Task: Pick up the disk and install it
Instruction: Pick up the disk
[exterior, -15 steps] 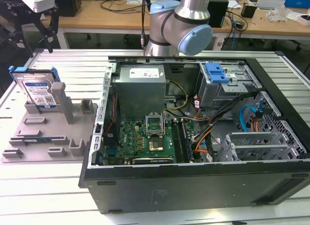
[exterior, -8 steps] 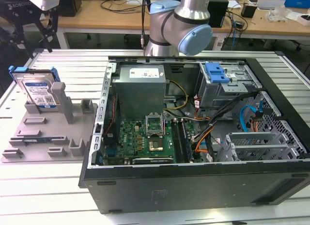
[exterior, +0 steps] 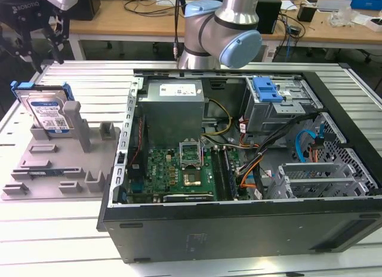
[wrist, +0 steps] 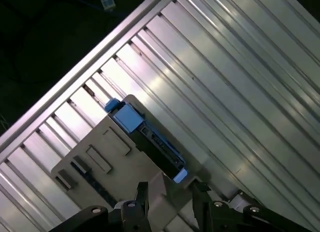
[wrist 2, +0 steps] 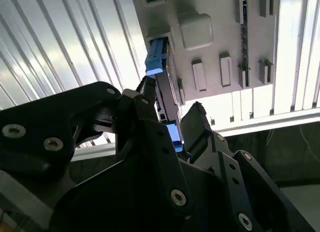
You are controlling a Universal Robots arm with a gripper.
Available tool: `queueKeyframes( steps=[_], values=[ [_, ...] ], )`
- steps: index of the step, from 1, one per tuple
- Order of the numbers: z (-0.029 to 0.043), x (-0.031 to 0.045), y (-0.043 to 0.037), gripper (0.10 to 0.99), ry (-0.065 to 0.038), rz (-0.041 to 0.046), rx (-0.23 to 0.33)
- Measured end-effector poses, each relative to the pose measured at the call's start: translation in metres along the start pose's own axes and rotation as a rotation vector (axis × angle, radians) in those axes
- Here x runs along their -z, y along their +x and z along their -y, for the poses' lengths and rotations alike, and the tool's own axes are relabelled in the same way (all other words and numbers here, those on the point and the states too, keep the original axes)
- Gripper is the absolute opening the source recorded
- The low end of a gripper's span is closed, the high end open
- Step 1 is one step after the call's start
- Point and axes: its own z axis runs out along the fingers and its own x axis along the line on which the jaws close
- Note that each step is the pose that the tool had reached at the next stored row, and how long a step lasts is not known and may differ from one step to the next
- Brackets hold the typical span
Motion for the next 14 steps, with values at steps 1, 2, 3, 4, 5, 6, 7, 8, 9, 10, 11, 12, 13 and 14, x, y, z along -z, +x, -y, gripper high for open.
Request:
queueKeyframes(
  steps=[1, 2, 3, 4, 5, 6, 7, 8, 9, 10, 11, 12, 13, 14],
  values=[
    [0.0000, -0.0001, 0.0000, 0.482, 0.000, -0.0008, 0.017],
    [0.0000, -0.0002, 0.0000, 0.482, -0.001, -0.0019, 0.041],
    [0.0000, -0.0003, 0.0000, 0.482, -0.001, -0.0027, 0.059],
    [0.0000, -0.0005, 0.0000, 0.482, -0.001, -0.0044, 0.095],
    [0.0001, -0.0007, 0.0000, 0.482, -0.002, -0.0058, 0.125],
    [0.0001, -0.0008, 0.0000, 0.482, -0.002, -0.0081, 0.168],
    [0.0001, -0.0008, 0.0000, 0.482, -0.002, -0.0100, 0.186],
    [0.0001, -0.0008, 0.0000, 0.482, -0.001, -0.0126, 0.206],
    [0.0001, -0.0008, 0.0000, 0.482, 0.001, -0.0158, 0.230],
    [0.0001, -0.0008, 0.0000, 0.482, 0.002, -0.0182, 0.248],
    [0.0000, -0.0008, 0.0000, 0.482, 0.003, -0.0230, 0.283],
    [0.0001, -0.0008, 0.0000, 0.482, 0.004, -0.0254, 0.300],
    [0.0000, -0.0008, 0.0000, 0.482, 0.005, -0.0278, 0.318],
    [0.0000, -0.0008, 0.0000, 0.482, 0.007, -0.0316, 0.345]
  ],
)
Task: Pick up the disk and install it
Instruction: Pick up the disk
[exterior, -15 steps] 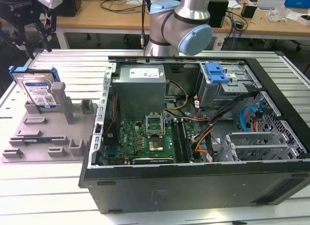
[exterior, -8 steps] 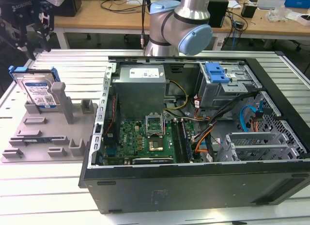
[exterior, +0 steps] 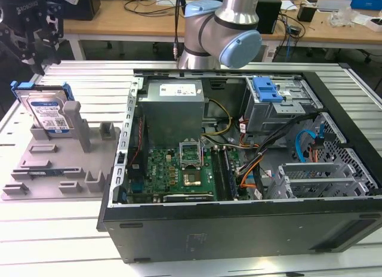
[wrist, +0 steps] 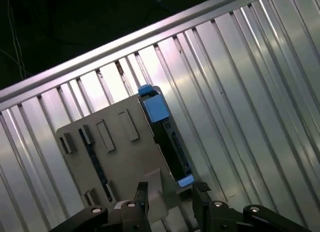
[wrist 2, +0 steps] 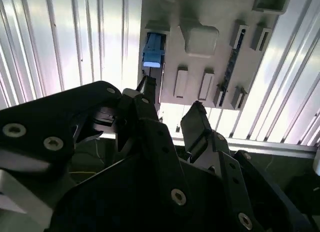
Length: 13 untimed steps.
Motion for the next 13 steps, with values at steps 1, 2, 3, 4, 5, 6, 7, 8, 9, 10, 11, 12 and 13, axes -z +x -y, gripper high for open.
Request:
queueKeyframes(
  steps=[1, 2, 3, 4, 5, 6, 7, 8, 9, 10, 11, 12, 13],
  values=[
    [0.0000, 0.0000, 0.0000, 0.482, 0.001, -0.0041, 0.030],
    [0.0000, 0.0000, 0.0000, 0.482, 0.003, -0.0084, 0.064],
    [0.0000, 0.0000, 0.0000, 0.482, 0.003, -0.0109, 0.085],
    [0.0000, 0.0000, 0.0000, 0.482, 0.004, -0.0129, 0.102],
    [0.0000, 0.0000, 0.0000, 0.482, 0.005, -0.0147, 0.119],
    [-0.0001, 0.0000, 0.0000, 0.482, 0.005, -0.0164, 0.136],
    [0.0000, 0.0000, -0.0001, 0.482, 0.006, -0.0197, 0.167],
    [-0.0001, 0.0000, -0.0001, 0.482, 0.007, -0.0224, 0.192],
    [-0.0001, 0.0000, -0.0002, 0.482, 0.008, -0.0241, 0.209],
    [-0.0002, 0.0000, -0.0003, 0.482, 0.008, -0.0254, 0.222],
    [-0.0002, 0.0000, -0.0004, 0.482, 0.008, -0.0268, 0.235],
    [-0.0003, 0.0000, -0.0006, 0.482, 0.009, -0.0291, 0.253],
    [-0.0004, 0.0000, -0.0005, 0.482, 0.009, -0.0306, 0.265]
  ],
)
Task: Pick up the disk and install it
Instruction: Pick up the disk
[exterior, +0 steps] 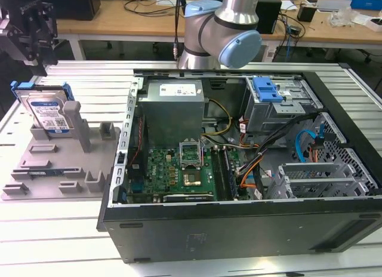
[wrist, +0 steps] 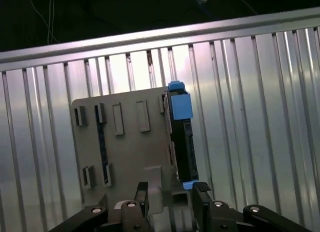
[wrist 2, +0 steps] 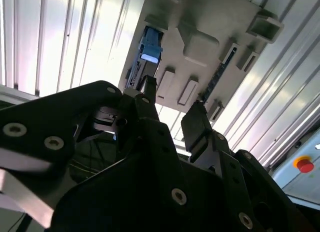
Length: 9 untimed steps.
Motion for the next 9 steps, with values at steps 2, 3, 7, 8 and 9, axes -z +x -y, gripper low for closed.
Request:
queueKeyframes(
  steps=[2, 3, 7, 8, 9],
  values=[
    [0.0000, 0.0000, 0.0000, 0.482, 0.000, -0.0005, 0.007],
    [0.0000, 0.0000, -0.0001, 0.482, 0.000, -0.0007, 0.007],
    [-0.0003, -0.0001, -0.0009, 0.482, 0.001, -0.0013, 0.014],
    [-0.0003, -0.0002, -0.0016, 0.482, 0.001, -0.0019, 0.031],
    [-0.0004, -0.0002, -0.0020, 0.482, 0.001, -0.0023, 0.044]
  ],
)
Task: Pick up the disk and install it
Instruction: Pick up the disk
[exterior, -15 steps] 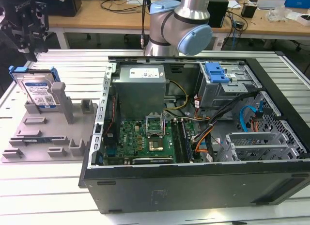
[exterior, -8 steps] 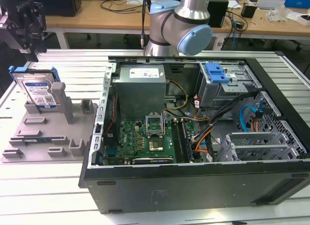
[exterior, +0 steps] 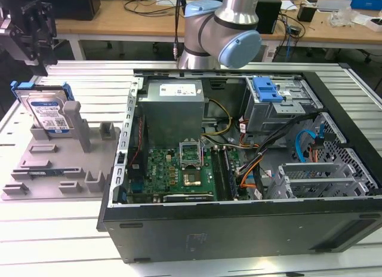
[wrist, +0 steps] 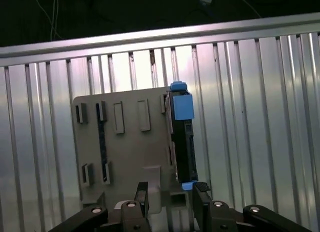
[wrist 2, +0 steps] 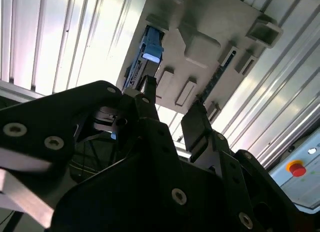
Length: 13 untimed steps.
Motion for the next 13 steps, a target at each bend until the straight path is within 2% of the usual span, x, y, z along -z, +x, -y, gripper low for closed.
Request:
queueKeyframes(
  steps=[2, 4, 5, 10, 13],
  values=[
    [-0.0001, -0.0002, -0.0011, 0.482, 0.003, -0.0006, 0.022],
    [-0.0012, -0.0016, -0.0050, 0.482, 0.026, 0.0007, 0.034],
    [-0.0041, -0.0026, -0.0058, 0.482, 0.034, 0.0012, 0.034],
    [-0.0246, -0.0057, -0.0091, 0.482, 0.035, 0.0012, 0.039],
    [-0.0315, -0.0064, -0.0095, 0.482, 0.035, 0.0011, 0.046]
  ],
)
